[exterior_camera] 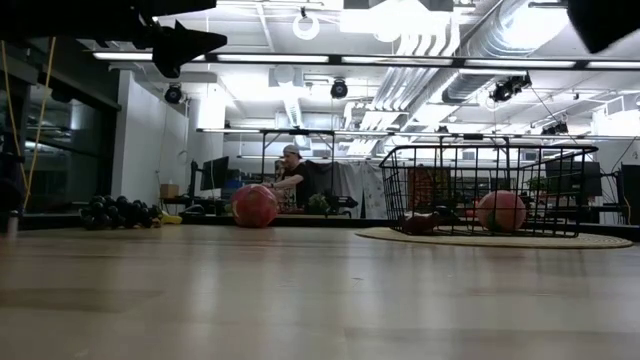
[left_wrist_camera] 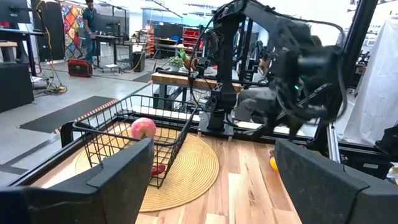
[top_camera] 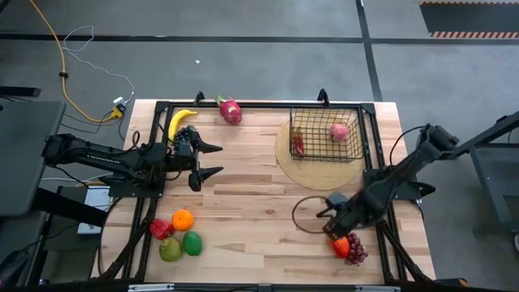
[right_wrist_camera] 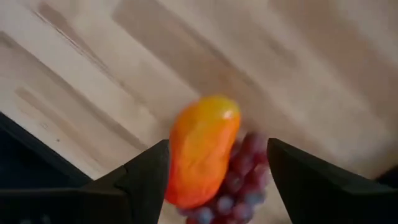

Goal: Build produce basket
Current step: Put the mango into the wire basket

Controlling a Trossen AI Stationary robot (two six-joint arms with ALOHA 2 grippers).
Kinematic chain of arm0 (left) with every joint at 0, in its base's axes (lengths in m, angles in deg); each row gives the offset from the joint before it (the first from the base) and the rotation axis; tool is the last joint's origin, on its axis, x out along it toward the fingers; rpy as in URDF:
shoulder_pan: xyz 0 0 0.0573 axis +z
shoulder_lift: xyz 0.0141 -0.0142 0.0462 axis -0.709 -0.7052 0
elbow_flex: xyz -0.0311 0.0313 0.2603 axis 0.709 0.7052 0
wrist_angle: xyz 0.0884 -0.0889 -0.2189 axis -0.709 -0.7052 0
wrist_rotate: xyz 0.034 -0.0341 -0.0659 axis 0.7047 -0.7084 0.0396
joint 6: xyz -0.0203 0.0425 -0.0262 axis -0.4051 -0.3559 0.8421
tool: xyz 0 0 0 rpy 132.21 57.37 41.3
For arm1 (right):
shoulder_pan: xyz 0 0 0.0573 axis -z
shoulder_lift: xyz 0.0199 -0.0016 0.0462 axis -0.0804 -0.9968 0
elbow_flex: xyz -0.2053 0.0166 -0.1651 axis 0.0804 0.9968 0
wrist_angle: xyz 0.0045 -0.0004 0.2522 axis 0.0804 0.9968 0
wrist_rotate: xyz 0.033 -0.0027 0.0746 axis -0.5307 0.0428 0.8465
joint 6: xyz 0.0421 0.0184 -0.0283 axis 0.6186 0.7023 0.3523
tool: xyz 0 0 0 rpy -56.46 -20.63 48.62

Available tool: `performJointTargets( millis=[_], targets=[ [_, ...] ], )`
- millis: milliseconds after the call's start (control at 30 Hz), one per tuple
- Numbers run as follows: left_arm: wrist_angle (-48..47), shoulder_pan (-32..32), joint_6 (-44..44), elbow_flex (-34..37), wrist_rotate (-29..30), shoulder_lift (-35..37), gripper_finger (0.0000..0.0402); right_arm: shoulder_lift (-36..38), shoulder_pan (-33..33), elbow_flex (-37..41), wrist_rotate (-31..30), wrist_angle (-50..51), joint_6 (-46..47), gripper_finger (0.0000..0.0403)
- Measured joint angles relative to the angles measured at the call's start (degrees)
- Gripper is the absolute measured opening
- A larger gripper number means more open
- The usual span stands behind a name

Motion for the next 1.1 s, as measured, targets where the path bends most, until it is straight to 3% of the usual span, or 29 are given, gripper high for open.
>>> performJointTargets(
  millis=[267,600,933,1100],
  targets=[
    [-1.09,0.0,0.39,0.0,-0.08,-0.01,0.0319,-8.93,-2.78,-0.4,2.76,-6.69,7.69,0.0256],
    [-1.51,-0.01,1.11,0.0,-0.09,-0.01,0.0319,-16.03,-2.57,-0.73,5.47,-4.86,11.49,0.0257],
    [-1.52,0.01,1.09,0.0,-0.08,-0.01,0.0319,-17.25,-2.28,-0.64,5.34,-4.01,11.2,0.0256],
    [-1.52,-0.02,0.98,0.0,-0.07,-0.01,0.0319,-17.24,-1.7,-0.58,5.54,-3.96,9.48,0.0226]
  ],
)
